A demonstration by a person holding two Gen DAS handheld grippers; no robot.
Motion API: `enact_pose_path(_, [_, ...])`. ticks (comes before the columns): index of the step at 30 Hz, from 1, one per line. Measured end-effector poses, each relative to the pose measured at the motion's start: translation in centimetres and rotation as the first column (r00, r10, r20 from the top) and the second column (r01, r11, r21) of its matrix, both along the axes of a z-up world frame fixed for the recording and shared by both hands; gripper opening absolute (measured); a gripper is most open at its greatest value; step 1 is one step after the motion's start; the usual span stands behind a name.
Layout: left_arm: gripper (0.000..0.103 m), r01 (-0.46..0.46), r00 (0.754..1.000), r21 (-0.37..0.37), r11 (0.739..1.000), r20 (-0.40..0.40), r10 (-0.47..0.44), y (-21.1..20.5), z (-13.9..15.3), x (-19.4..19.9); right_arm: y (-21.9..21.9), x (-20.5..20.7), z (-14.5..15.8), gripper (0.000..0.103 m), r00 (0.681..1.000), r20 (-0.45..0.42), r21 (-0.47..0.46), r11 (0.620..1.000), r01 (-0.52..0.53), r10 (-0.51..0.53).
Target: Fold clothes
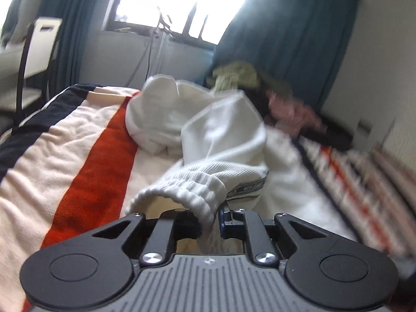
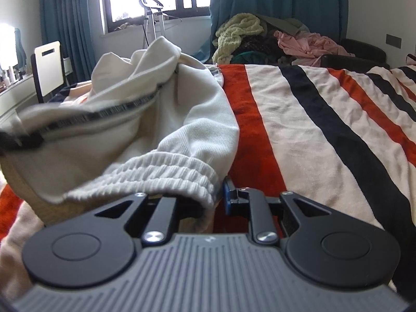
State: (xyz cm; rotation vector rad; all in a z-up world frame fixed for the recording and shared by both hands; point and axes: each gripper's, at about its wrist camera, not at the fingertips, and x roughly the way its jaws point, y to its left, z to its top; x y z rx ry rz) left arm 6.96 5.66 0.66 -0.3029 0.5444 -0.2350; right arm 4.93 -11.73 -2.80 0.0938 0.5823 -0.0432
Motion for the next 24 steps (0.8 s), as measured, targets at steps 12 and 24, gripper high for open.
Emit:
enact_pose_path(12, [0.012, -0.298, 0.938, -0.192, 0.935, -0.24, 0.249, 10.0, -1.9, 4.0, 4.8, -1.3, 0.7, 0.059, 0.946, -0.05, -0.184, 0.929, -0.323, 0.319])
enact_pose_path(24, [0.014, -0.234, 0.924, -0.105, 0.967, -0.333, 0.187, 12.4, -4.6, 5.6, 0.0, -1.2, 3.6, 0.059, 0.948, 0.134, 0.324, 0.891, -0.318, 0.29])
